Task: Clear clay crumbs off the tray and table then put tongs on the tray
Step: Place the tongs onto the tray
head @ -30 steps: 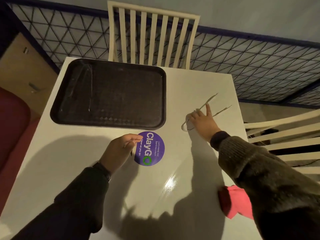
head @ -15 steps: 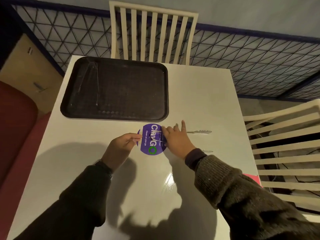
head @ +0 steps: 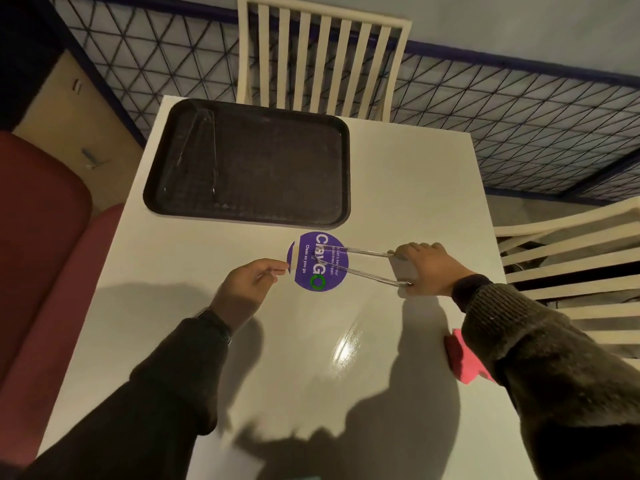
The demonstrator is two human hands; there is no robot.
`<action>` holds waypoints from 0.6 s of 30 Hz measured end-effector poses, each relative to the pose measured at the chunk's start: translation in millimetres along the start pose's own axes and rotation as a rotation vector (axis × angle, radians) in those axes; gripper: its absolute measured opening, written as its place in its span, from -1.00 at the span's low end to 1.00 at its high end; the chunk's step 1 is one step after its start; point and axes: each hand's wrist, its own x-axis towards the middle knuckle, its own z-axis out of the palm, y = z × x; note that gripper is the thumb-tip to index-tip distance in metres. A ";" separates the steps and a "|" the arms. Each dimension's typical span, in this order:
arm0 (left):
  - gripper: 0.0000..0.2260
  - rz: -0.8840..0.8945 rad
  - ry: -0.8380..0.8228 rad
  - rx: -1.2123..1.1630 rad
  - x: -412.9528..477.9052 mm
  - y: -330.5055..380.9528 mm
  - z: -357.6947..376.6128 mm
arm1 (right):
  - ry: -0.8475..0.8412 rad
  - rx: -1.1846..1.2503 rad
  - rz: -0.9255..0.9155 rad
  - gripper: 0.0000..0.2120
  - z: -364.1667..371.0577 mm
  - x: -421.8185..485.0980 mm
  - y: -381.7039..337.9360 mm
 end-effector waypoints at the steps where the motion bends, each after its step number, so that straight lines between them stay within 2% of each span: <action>1: -0.67 0.004 -0.004 0.009 -0.8 1.1 -2.0 | 0.009 0.016 0.016 -0.29 1.3 -1.4 -3.6; 8: -0.75 -0.037 0.066 0.019 -12.2 -7.7 -47.0 | 0.094 0.524 0.049 -0.50 -7.0 -22.8 -83.9; 13: -0.77 -0.048 0.130 -0.043 -18.6 -26.3 -87.4 | 0.232 0.901 0.029 -0.59 -35.2 1.9 -151.2; 18: -0.77 -0.032 0.199 -0.155 -21.8 -40.3 -115.2 | 0.362 0.917 0.139 -0.50 -62.3 82.9 -203.2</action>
